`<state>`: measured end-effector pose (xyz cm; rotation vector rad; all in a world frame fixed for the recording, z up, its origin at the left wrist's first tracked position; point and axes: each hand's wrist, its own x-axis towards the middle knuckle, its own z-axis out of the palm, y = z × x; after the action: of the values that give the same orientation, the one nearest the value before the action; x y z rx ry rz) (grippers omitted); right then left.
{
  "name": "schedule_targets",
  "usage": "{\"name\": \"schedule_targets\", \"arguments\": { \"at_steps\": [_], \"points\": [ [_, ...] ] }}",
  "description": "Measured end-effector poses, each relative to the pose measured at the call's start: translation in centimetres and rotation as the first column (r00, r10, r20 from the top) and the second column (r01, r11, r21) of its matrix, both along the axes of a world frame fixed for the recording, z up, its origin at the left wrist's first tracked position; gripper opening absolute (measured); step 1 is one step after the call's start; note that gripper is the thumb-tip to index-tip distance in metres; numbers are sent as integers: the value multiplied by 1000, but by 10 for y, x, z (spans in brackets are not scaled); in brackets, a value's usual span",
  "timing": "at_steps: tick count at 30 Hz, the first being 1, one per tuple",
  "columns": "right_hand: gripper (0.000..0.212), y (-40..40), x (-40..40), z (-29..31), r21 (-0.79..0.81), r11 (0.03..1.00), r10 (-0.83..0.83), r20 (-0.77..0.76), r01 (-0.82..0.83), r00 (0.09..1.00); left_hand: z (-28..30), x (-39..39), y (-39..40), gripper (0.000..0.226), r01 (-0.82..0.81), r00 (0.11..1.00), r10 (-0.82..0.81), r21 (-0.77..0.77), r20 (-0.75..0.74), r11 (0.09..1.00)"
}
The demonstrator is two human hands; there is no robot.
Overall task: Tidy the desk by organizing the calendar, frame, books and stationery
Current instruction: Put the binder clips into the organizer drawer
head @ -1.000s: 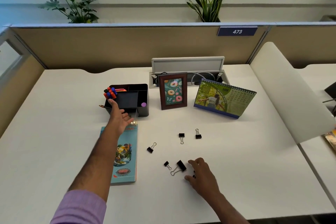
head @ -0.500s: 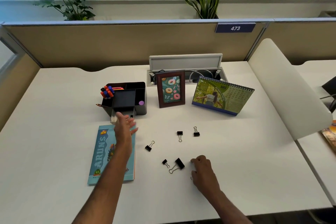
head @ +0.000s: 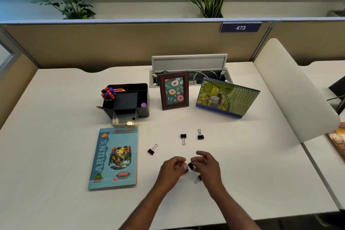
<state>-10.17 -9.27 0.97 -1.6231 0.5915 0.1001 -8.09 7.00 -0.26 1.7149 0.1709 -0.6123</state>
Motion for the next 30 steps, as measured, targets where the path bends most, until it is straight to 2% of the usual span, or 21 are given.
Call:
{"name": "schedule_targets", "arguments": {
  "at_steps": [2,4,7,9,12,15,17,20,25,30],
  "points": [
    [34,4,4,15,177,983,-36,1,36,999,3,0,-3,20,-2,1000,2,-44,-1,999],
    [34,7,7,25,281,959,-45,17,39,999,9,3,-5,16,-66,998,65,-88,-10,994],
    [36,10,10,24,296,955,-18,10,14,1000,24,16,3,12,-160,987,161,-74,7,984],
    [35,9,9,15,183,983,6,20,-10,1000,33,33,19,11,-239,968,240,-14,77,971],
    [32,3,2,0,-158,983,100,51,-91,994,45,72,60,12,-436,870,357,192,340,879],
    [26,-9,-11,-20,-422,881,217,-44,-215,975,57,116,103,17,-636,734,434,306,522,708],
    [35,-15,-19,-34,-570,753,291,-160,-329,943,57,139,123,17,-632,749,390,402,536,663],
    [45,-17,-29,-40,-653,616,333,-290,-440,897,46,163,142,16,-514,838,224,579,498,633],
    [41,-17,-34,-41,-687,500,409,-349,-527,843,40,174,149,16,-358,910,43,730,413,582],
    [25,-18,-34,-45,-709,459,443,-339,-535,830,34,173,156,25,-362,915,93,699,392,617]
  ]
}}
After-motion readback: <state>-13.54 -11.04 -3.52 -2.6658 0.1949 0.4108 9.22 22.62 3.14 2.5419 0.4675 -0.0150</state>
